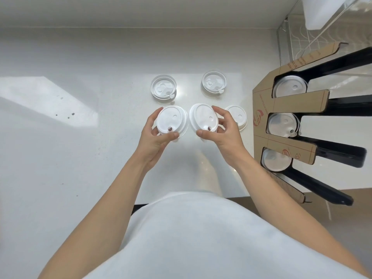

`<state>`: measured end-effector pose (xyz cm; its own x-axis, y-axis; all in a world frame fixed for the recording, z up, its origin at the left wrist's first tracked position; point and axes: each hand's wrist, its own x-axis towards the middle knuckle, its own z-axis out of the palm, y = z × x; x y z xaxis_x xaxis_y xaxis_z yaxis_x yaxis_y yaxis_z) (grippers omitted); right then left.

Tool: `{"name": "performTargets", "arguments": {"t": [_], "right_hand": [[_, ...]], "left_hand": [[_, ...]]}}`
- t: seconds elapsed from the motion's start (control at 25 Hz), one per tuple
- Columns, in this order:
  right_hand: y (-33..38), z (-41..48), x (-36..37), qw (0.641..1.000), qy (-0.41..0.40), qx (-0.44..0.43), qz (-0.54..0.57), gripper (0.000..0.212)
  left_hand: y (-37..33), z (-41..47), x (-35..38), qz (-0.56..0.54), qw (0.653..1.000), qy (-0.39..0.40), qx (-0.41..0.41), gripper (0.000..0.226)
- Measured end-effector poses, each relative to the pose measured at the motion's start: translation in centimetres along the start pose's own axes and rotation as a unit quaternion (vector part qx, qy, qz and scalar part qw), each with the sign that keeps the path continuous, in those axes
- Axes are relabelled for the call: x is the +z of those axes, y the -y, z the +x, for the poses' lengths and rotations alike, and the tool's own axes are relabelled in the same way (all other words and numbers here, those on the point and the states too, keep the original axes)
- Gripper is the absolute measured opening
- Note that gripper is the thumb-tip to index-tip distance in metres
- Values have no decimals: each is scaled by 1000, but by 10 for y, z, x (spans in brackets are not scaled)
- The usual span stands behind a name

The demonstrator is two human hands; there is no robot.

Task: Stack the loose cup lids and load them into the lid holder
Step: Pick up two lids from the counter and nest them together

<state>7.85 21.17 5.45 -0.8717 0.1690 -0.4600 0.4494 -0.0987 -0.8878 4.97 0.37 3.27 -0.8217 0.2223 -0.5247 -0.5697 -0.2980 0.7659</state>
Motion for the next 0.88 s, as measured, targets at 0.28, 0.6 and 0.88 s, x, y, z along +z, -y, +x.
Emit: {"name": "performTargets", "arguments": {"t": [0.28, 0.6, 0.88], "right_hand": [[10, -11, 8, 998, 43, -5, 52, 83], [8, -15, 10, 994, 55, 14, 98, 70], [4, -17, 11, 995, -7, 6, 100, 27]], "left_hand": [[-5, -22, 12, 13, 999, 36, 30, 89], [-9, -31, 17, -68, 995, 60, 39, 65], [-7, -32, 17, -34, 999, 28, 31, 30]]}}
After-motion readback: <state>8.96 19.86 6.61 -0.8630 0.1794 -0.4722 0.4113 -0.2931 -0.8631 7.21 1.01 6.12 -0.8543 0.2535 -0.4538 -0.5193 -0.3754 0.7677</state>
